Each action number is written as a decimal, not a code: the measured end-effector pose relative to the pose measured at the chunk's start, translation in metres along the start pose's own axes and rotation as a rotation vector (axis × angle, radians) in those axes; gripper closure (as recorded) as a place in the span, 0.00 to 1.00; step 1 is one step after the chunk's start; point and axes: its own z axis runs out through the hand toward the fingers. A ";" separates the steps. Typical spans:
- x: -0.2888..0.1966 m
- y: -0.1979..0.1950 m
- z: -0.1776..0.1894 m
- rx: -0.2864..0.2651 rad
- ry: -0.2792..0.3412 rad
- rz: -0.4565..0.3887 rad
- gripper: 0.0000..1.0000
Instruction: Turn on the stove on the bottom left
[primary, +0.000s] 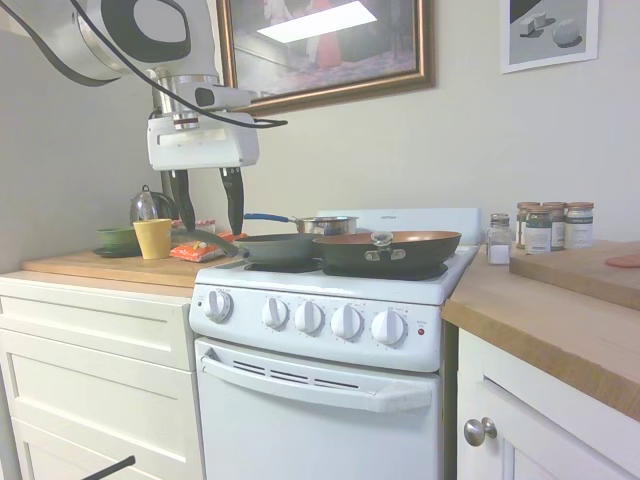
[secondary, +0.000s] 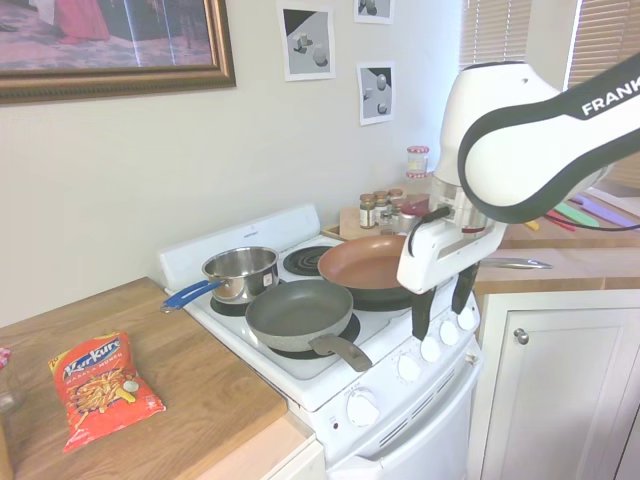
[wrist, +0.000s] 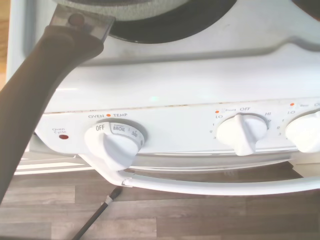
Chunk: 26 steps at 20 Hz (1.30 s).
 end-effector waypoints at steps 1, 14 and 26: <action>0.000 0.000 0.000 0.000 0.000 0.000 0.00; 0.006 -0.005 0.016 -0.028 -0.025 0.001 0.00; 0.046 -0.017 0.063 -0.089 -0.060 0.050 0.00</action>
